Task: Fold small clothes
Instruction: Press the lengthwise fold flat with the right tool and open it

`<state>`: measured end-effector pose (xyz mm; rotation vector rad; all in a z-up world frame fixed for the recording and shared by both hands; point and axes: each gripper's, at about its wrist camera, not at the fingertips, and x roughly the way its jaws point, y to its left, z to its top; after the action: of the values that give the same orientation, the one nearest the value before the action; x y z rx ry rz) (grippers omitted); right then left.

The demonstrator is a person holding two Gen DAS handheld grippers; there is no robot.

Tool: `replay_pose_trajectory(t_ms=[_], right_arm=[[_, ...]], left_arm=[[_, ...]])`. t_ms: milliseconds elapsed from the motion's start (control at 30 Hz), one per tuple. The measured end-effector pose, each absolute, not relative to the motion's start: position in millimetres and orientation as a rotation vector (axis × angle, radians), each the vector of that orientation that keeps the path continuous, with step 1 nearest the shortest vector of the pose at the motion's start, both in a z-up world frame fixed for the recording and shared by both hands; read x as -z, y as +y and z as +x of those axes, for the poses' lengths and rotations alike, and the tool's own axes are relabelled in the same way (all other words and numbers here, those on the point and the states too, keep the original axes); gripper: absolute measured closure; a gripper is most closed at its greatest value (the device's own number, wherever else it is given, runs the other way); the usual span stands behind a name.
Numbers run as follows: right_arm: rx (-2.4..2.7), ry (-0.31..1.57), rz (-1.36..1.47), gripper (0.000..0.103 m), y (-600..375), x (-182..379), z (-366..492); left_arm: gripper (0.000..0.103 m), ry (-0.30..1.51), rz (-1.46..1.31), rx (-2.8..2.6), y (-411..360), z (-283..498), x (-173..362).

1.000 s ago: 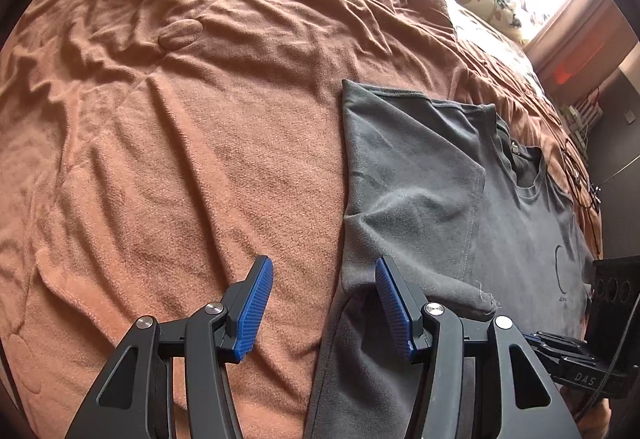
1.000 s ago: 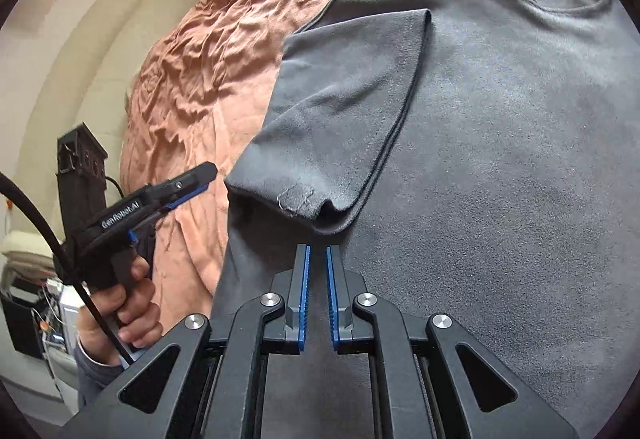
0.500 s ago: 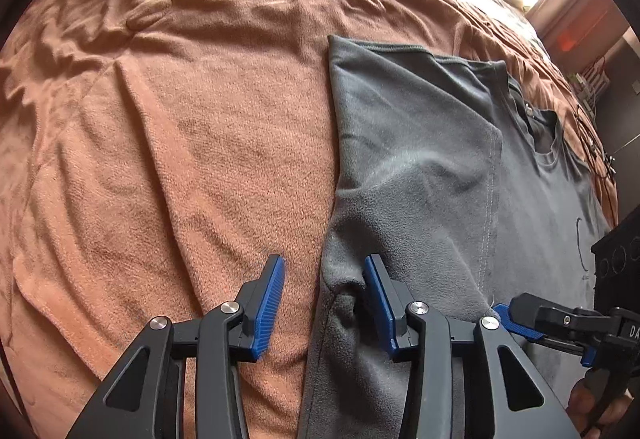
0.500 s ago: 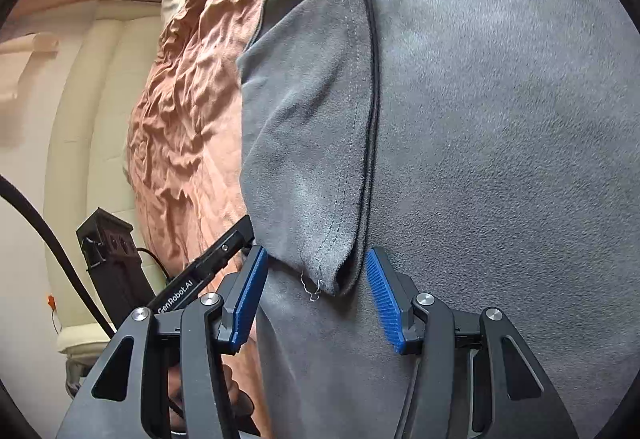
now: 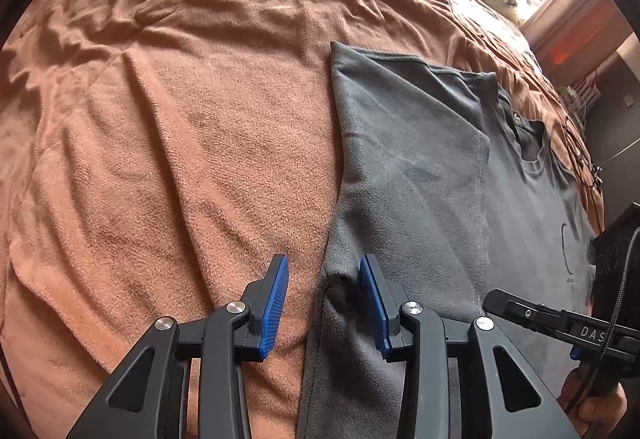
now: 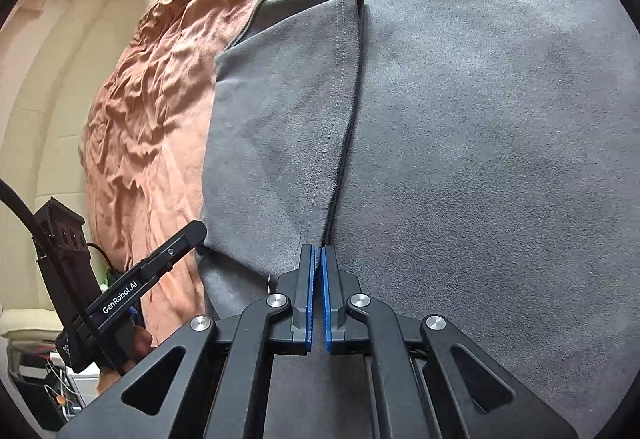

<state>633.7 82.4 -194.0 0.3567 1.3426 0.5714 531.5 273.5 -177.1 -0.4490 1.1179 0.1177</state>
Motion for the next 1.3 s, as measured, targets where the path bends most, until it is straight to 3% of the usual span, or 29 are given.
replay_pose_trajectory(t_ms=[333,367,433,500,667,967,1067,1100,1300], right_arm=[[-0.6,1.243,0.29,0.101,71.2,170.9,646.9],[-0.596,1.237,0.279,0.099,70.9,169.9,651.4],[-0.593,1.229,0.278,0.076,66.8,171.9,657.3],[-0.6,1.207,0.287,0.065,64.4,172.6,662.3],[-0.638,1.182,0.319,0.065,67.1,177.1,680.2],[-0.629,1.177,0.336,0.067,84.2,196.0,719.9],[-0.598,1.166,0.303,0.082,88.8,196.6,726.3],[-0.583,1.161,0.28,0.099,89.4,196.0,728.3],[-0.543,1.11,0.25,0.103,86.3,182.5,714.4]], left_arm=[[0.072,1.133,-0.453,-0.1,272.4,528.6,180.4],[0.072,1.127,-0.454,-0.097,273.2,528.2,178.2],[0.072,1.112,-0.456,-0.098,275.7,528.8,173.7],[0.072,1.102,-0.457,-0.105,277.6,530.6,171.3],[0.072,1.081,-0.452,-0.104,277.2,534.5,169.9],[0.072,1.1,-0.464,-0.109,279.0,539.5,180.3],[0.072,1.108,-0.456,-0.115,279.2,540.1,183.7],[0.072,1.111,-0.458,-0.118,279.2,540.2,185.1],[0.072,1.105,-0.46,-0.122,277.9,535.1,185.8]])
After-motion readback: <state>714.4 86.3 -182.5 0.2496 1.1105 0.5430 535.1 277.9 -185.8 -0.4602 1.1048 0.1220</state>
